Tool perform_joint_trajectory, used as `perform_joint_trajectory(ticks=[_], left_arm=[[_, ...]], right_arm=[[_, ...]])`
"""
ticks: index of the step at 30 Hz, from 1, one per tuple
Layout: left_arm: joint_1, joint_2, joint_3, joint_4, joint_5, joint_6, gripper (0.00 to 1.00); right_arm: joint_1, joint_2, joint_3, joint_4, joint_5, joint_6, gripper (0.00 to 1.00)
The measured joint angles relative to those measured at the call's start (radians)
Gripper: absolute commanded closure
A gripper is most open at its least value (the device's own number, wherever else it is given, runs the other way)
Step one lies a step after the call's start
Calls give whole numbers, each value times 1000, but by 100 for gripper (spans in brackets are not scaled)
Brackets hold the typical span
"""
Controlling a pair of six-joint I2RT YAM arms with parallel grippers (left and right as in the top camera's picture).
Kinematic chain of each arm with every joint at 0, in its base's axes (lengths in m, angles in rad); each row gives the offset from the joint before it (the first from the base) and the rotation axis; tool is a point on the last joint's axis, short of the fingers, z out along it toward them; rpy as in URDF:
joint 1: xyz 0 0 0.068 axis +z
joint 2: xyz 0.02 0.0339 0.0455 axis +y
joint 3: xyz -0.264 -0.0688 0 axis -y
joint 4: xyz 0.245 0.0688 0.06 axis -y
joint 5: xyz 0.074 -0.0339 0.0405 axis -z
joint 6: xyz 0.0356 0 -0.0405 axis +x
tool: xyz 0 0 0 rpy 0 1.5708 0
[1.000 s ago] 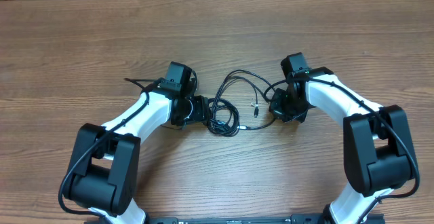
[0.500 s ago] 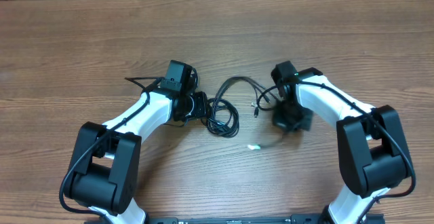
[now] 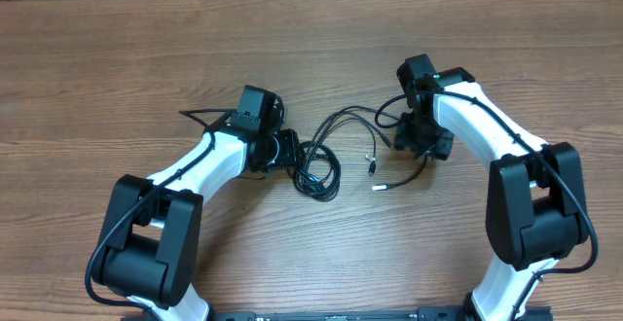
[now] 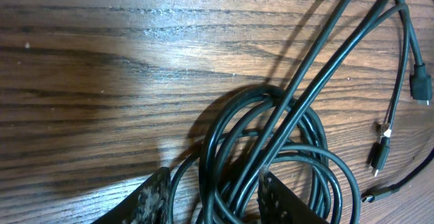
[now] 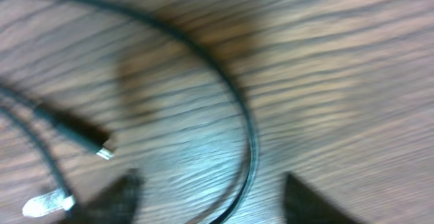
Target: Untangle cables
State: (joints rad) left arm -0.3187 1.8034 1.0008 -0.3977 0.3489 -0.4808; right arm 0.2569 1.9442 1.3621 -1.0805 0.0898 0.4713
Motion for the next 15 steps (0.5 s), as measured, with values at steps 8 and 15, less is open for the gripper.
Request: perform_joint_trajectory(ticks=[8,15], left_arm=[[0,0,0,2,0,0,60],[0,0,0,3,0,-15,60]], right_arm=[[21,0,-1,-3,-343,-114,22],[142,0,-8,49,-454,-135,39]])
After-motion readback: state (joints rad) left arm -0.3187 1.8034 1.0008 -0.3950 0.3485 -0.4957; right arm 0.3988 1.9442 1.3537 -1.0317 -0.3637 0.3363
